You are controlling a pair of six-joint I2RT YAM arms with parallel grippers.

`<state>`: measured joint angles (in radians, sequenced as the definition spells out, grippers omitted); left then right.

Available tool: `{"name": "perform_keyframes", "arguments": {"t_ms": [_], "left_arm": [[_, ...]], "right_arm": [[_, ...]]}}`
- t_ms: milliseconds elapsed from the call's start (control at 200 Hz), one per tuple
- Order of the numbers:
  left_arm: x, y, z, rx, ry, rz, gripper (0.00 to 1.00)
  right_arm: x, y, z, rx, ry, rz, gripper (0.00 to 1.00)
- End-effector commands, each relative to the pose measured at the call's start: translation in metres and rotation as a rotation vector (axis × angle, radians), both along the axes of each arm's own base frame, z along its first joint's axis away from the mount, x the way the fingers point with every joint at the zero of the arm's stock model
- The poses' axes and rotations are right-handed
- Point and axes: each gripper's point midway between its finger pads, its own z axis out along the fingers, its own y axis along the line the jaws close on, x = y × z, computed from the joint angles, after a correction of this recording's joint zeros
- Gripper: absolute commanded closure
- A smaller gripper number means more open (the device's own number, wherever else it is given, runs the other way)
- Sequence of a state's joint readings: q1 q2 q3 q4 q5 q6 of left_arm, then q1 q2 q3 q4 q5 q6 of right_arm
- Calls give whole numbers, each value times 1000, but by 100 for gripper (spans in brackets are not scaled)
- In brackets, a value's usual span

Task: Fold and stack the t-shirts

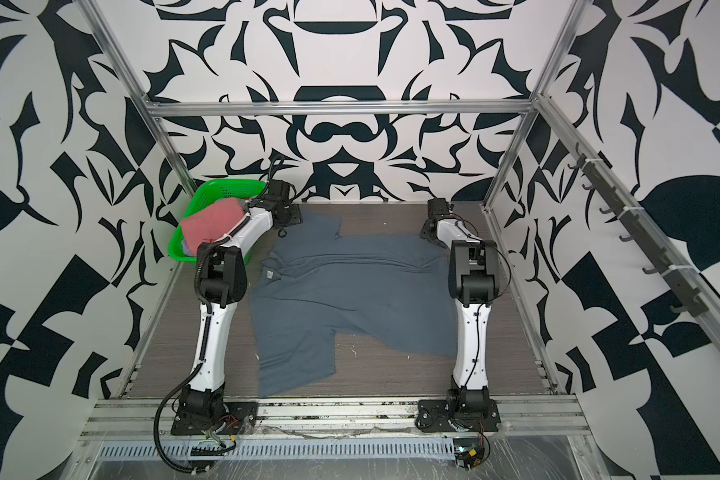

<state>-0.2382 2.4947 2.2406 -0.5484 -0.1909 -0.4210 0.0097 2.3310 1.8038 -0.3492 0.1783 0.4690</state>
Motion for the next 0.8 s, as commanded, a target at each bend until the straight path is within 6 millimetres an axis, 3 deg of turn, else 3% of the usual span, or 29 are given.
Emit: {"name": "perform_keyframes", "arguments": {"t_ms": [0,330,585,670,795], "left_arm": [[4,16,-20,11,50,57,32],[38,15,-34,-88,-35,82,32],[52,-11,-45,-228,-72,29,33],[53,-14,-50,-259,-60,31,37],[51,-14,-50,-265,-50,46,48]], "right_arm": [[18,14,24,57,-68,20,39],[5,26,0,150,2,12,44],[5,35,-10,196,10,37,48],[6,37,-12,211,8,34,56],[8,38,-13,224,3,29,81]]}}
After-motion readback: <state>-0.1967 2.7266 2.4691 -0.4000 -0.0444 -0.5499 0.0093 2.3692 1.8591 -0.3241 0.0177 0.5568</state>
